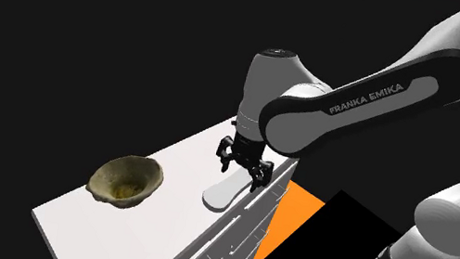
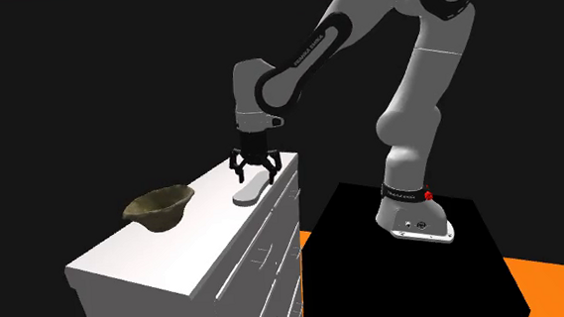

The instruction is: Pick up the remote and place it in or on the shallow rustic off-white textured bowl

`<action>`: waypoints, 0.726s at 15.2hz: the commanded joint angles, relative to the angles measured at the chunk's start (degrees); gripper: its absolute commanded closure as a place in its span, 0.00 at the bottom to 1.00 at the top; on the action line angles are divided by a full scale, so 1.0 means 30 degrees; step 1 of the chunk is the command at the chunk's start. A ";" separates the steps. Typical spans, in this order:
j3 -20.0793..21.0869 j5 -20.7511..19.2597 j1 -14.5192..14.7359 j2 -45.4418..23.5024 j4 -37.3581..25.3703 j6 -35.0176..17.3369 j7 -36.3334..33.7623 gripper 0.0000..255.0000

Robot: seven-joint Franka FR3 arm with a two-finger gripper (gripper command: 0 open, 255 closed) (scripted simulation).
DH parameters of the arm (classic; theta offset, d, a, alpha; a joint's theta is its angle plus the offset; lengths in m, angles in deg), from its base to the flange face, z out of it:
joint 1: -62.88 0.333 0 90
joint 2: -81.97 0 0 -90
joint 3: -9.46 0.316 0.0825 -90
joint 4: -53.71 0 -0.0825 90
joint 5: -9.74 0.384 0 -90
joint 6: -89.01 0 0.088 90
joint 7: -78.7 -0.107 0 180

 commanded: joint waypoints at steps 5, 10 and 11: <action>0.0144 -0.0158 -0.0093 -0.0239 0.0101 -0.0312 -0.0135 0.00; 0.0142 -0.0155 -0.0092 -0.0235 0.0100 -0.0306 -0.0133 1.00; 0.0140 -0.0152 -0.0090 -0.0232 0.0102 -0.0306 -0.0131 1.00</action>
